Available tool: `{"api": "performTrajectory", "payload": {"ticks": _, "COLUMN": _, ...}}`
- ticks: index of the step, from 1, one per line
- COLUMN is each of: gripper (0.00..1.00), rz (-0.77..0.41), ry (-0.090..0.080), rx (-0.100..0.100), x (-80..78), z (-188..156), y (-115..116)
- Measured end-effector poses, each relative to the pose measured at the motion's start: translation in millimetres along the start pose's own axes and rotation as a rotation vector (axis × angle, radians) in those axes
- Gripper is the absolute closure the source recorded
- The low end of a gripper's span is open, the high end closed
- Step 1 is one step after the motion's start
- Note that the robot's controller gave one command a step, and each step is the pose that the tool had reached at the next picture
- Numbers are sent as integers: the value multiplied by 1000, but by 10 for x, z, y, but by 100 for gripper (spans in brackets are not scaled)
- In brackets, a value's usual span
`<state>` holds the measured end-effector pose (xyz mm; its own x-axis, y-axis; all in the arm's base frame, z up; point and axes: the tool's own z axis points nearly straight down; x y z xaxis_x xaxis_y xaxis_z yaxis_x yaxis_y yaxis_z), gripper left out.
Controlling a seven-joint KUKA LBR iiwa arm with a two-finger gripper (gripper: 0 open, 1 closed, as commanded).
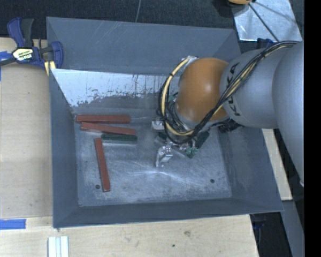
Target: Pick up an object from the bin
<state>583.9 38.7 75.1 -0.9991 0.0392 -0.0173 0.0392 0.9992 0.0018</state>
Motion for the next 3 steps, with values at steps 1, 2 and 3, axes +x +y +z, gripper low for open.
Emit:
{"api": "performTrajectory", "payload": {"ticks": 1, "gripper": 100, "rz": 2, "ry": -11, "rx": -2, "x": -28, "z": -26, "y": 8}}
{"api": "performTrajectory", "payload": {"ticks": 2, "gripper": 0, "rz": 1, "ry": 0, "rx": -1, "x": 0, "z": 0, "y": 4}}
{"api": "performTrajectory", "payload": {"ticks": 3, "gripper": 100, "rz": 2, "ry": -12, "rx": -2, "x": -28, "z": -26, "y": 6}}
